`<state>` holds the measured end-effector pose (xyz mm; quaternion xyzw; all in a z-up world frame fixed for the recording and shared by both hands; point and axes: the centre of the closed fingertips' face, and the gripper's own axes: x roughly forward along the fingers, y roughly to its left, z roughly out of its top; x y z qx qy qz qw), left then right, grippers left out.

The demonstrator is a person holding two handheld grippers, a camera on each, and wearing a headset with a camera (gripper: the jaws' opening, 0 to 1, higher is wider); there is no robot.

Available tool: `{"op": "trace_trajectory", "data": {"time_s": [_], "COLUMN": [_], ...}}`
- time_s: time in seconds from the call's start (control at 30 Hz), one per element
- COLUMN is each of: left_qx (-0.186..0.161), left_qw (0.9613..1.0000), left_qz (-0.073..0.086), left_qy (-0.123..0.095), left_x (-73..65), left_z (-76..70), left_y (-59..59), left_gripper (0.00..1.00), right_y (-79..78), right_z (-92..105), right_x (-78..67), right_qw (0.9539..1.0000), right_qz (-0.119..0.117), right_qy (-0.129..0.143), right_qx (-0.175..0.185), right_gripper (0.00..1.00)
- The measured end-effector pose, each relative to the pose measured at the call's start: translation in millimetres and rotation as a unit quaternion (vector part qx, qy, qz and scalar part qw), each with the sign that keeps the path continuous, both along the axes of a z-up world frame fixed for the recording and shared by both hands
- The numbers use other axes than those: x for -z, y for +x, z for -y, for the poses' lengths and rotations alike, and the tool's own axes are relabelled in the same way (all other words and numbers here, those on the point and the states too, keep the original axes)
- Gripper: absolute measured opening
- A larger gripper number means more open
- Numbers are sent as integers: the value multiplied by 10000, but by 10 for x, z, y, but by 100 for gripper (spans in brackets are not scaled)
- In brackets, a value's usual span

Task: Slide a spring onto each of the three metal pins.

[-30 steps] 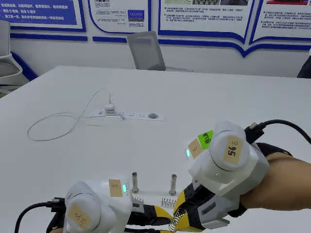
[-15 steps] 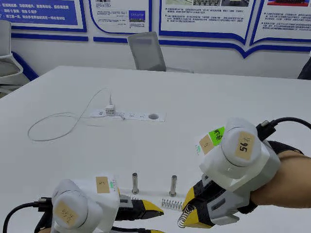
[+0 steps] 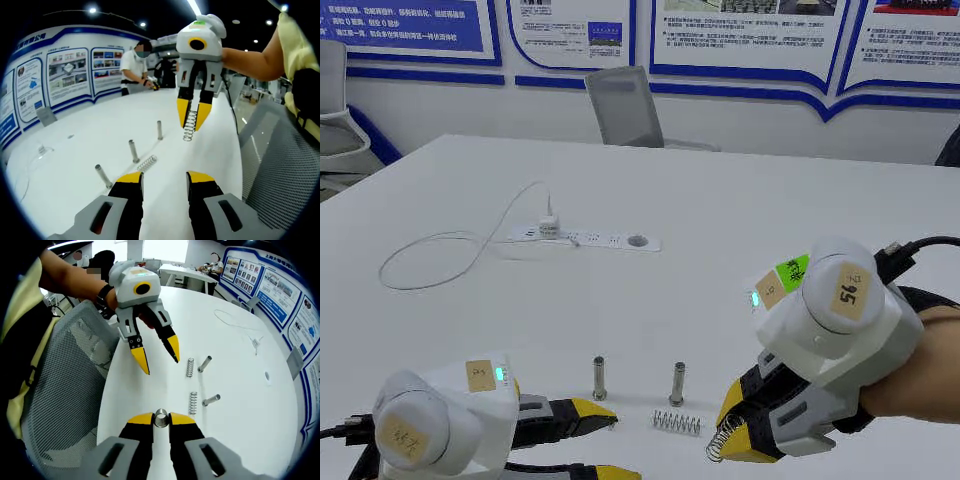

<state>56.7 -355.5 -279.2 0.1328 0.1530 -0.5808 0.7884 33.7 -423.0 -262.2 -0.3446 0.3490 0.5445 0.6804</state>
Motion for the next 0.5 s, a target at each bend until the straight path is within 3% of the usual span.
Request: {"op": "trace_trajectory", "data": {"time_s": [0.5], "left_qx": [-523], "left_qw": [9985], "left_qz": [-22], "left_qy": [-130], "left_x": [38], "left_z": [-257], "left_y": [140], "left_gripper": [41], "right_y": [98], "right_z": [316], "right_x": [-26], "right_qw": [9995], "right_qz": [-29], "right_qy": [-134], "right_qx": [286], "right_gripper": [12]}}
